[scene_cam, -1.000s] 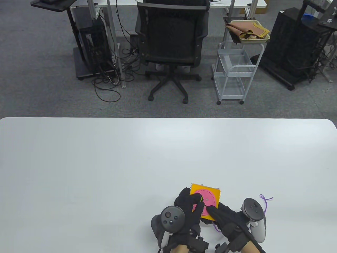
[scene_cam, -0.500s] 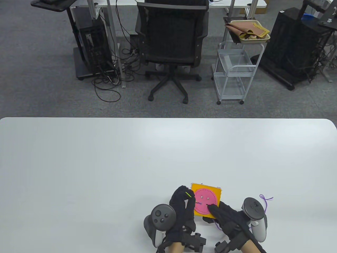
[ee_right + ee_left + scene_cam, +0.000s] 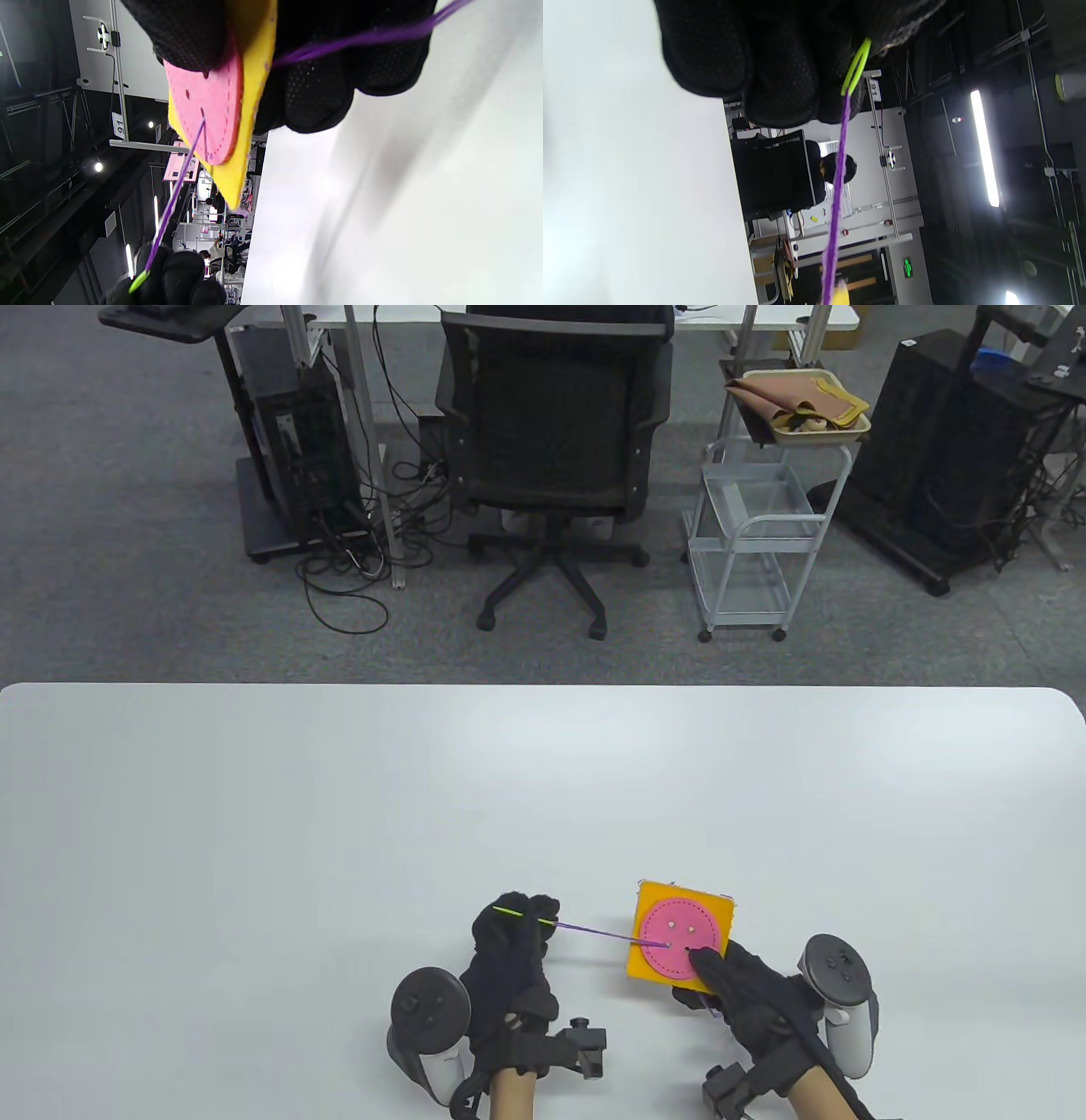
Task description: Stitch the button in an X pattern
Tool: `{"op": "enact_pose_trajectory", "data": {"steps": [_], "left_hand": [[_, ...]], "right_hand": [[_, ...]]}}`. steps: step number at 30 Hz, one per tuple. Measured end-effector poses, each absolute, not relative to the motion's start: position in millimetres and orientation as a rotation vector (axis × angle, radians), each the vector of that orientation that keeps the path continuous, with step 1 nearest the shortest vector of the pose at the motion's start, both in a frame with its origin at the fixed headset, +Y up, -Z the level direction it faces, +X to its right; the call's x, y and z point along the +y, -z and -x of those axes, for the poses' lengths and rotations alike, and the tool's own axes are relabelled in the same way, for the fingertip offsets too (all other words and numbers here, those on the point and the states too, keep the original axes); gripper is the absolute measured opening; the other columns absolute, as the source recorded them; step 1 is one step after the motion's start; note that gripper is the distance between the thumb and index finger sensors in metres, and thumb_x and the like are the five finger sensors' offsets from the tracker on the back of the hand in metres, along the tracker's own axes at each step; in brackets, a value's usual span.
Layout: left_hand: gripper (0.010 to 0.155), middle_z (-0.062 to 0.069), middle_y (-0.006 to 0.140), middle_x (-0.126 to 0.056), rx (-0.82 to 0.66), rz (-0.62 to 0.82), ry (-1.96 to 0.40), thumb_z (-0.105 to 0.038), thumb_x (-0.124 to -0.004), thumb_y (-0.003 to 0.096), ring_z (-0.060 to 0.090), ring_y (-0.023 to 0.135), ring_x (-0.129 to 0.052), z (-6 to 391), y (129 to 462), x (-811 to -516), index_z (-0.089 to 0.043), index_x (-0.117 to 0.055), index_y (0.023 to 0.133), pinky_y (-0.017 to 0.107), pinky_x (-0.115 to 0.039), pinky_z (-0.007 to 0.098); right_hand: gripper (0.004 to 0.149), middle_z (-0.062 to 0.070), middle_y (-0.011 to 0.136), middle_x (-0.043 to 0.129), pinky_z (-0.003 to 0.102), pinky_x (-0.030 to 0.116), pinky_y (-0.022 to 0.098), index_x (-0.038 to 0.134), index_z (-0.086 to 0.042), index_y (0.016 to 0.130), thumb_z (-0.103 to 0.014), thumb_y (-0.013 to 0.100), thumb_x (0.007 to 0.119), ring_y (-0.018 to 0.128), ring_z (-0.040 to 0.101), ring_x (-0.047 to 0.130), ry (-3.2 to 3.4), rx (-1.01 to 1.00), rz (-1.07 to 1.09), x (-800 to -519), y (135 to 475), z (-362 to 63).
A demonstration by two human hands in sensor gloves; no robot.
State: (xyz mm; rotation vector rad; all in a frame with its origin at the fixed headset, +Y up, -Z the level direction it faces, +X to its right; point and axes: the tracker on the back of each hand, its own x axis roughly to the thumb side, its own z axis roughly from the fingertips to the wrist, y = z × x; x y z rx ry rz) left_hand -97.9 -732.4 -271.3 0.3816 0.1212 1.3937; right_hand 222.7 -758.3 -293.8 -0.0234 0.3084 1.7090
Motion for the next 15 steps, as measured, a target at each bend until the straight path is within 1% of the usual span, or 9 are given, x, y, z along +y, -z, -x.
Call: {"op": "enact_pose_trajectory", "data": {"steps": [9, 15], "left_hand": [[0.039, 0.002, 0.079, -0.095, 0.249, -0.503, -1.466, -0.031, -0.066, 0.0539, 0.023, 0.066, -0.103, 139.4, 262.5, -736.1, -0.016, -0.062, 0.090, 0.047, -0.087, 0.046], [0.039, 0.002, 0.078, -0.096, 0.314, -0.571, -1.524, -0.030, -0.066, 0.0541, 0.022, 0.064, -0.103, 159.6, 254.9, -739.7, -0.015, -0.062, 0.090, 0.046, -0.087, 0.045]], "right_hand": [[0.045, 0.010, 0.079, 0.089, 0.050, 0.070, 0.066, 0.069, -0.015, 0.094, -0.038, 0.055, 0.065, 0.068, 0.023, 0.089, -1.680, 0.277, 0.084, -760.5, 300.2, -238.4], [0.045, 0.010, 0.079, 0.089, 0.050, 0.070, 0.065, 0.068, -0.015, 0.094, -0.038, 0.055, 0.065, 0.068, 0.023, 0.088, -1.657, 0.277, 0.114, -763.1, 302.7, -245.0]]}}
